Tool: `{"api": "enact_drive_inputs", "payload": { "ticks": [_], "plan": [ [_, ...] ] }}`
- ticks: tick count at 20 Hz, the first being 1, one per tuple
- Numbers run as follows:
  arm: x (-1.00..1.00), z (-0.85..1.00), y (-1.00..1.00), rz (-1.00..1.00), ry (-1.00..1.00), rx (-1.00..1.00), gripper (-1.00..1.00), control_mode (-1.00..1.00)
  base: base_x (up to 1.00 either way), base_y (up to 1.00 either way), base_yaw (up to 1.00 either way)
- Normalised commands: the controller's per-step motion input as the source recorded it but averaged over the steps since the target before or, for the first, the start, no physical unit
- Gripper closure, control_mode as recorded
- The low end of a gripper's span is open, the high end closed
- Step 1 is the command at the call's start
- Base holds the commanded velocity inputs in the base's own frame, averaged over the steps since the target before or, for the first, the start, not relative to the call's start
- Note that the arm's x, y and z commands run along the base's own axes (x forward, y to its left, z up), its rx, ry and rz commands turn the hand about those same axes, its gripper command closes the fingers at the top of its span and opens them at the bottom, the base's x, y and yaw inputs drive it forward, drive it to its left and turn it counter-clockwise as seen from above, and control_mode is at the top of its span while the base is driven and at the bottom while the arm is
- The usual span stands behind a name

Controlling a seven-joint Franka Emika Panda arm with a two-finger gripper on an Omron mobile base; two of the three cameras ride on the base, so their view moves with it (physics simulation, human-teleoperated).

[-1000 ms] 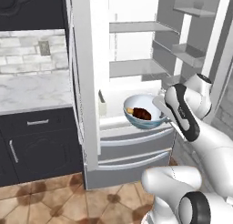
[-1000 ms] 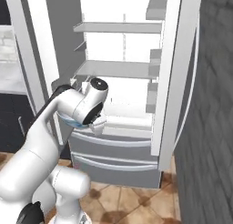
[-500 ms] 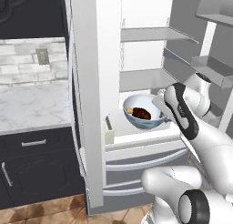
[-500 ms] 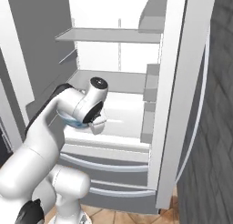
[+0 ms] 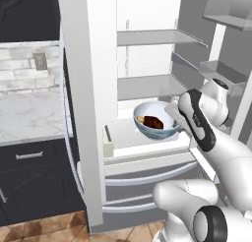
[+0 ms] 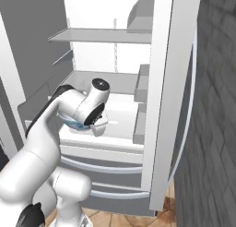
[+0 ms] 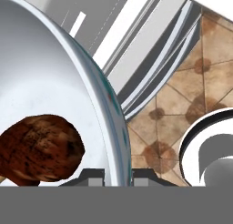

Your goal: Place one of the steaks on the plate and the other in the bowl. Then place the bowl in the fridge.

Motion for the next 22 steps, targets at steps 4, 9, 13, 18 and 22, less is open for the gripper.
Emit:
{"api": "enact_drive_inputs", "payload": {
  "ticks": [4,9,13,18,22],
  "plan": [
    [0.0,0.0,0.0,0.0,0.0,0.0,1.0,1.0,0.24,0.12,0.0],
    [0.0,0.06,0.0,-0.07,-0.04,0.0,1.0,-1.0,0.0,0.0,0.0],
    [-0.25,0.34,0.03,-0.2,-0.07,0.0,1.0,-1.0,0.0,0.0,0.0],
    [-0.09,0.62,0.0,-0.27,-0.02,0.01,1.0,-1.0,0.0,0.0,0.0],
    [0.61,0.33,0.12,-0.33,0.0,0.01,1.0,-1.0,0.0,0.0,0.0]
  ]
}}
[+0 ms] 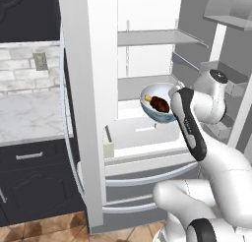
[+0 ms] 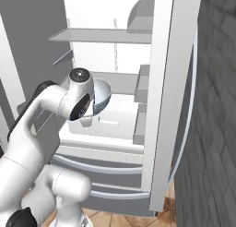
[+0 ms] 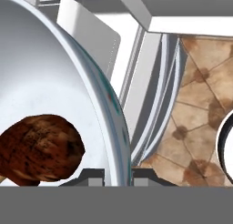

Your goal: Place one of the steaks on the plate and the other in the bowl. Then place the bowl in the fridge.

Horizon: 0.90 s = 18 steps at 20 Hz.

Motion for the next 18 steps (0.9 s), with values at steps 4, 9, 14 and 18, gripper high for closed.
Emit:
{"api": "enact_drive_inputs", "payload": {
  "ticks": [4,9,14,18],
  "plan": [
    [1.0,0.09,0.0,-0.1,0.01,0.07,1.0,-1.0,0.0,0.0,0.0],
    [1.0,0.14,0.0,-0.03,0.02,0.08,1.0,-1.0,0.0,0.0,0.0],
    [1.0,0.34,0.0,-0.02,0.12,0.01,1.0,-1.0,0.0,0.0,0.0],
    [1.0,0.0,0.0,-0.04,0.01,0.0,1.0,-1.0,0.0,0.0,0.0]
  ]
}}
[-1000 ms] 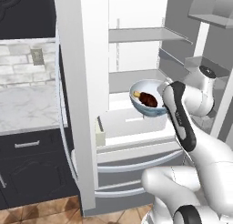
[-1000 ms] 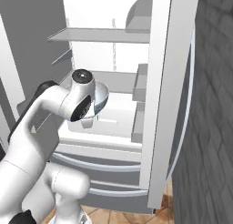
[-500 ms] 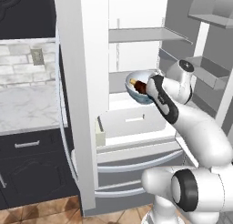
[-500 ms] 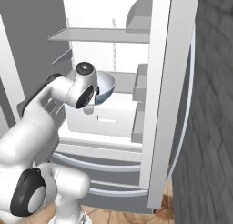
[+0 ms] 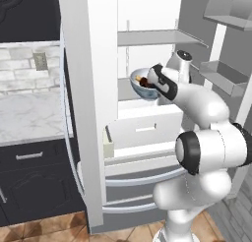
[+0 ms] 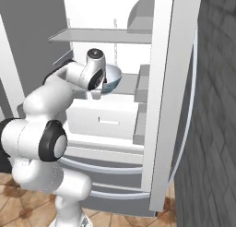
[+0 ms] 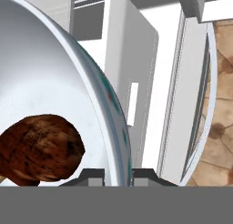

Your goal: Place one of the steaks on the plate and the other in the bowl. Then place the bowl in the fridge.

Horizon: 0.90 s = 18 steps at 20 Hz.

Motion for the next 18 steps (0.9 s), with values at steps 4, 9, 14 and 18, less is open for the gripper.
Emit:
{"api": "enact_drive_inputs", "payload": {
  "ticks": [4,9,14,18],
  "plan": [
    [0.77,-0.14,-0.06,-0.04,-0.14,0.03,1.0,-1.0,0.0,0.0,0.0],
    [0.16,-0.34,-0.15,-0.01,-0.21,0.07,1.0,-1.0,0.0,0.0,0.0],
    [0.16,-0.16,-0.01,0.0,-0.04,0.02,1.0,-1.0,0.0,0.0,0.0],
    [0.45,0.0,0.01,-0.01,0.04,-0.03,1.0,-1.0,0.0,0.0,0.0]
  ]
}}
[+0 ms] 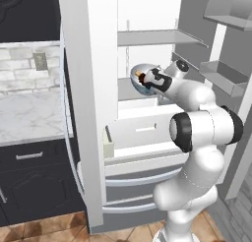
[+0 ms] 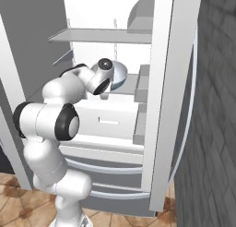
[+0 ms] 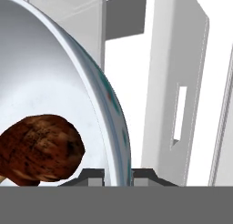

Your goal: Place one of the steaks on the plate and the other in the bowl. Then place the bowl in the fridge.

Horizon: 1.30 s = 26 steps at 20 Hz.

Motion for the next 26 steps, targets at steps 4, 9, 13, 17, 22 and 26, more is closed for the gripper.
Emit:
{"api": "enact_drive_inputs", "payload": {
  "ticks": [4,9,13,17,22,26],
  "plan": [
    [0.57,-0.03,0.03,-0.06,0.09,-0.06,1.0,-1.0,0.0,0.0,0.0],
    [0.44,-0.26,0.0,-0.06,0.0,-0.01,1.0,-1.0,0.0,0.0,0.0],
    [0.37,-0.32,0.0,-0.04,0.0,0.0,1.0,-1.0,0.0,0.0,0.0],
    [0.5,-0.26,0.0,-0.04,0.0,0.0,1.0,-1.0,0.0,0.0,0.0],
    [0.55,-0.24,0.0,-0.02,-0.01,0.0,1.0,-1.0,0.0,0.0,0.0],
    [0.53,-0.44,0.0,0.0,-0.15,0.0,1.0,-1.0,0.0,0.0,0.0]
  ]
}}
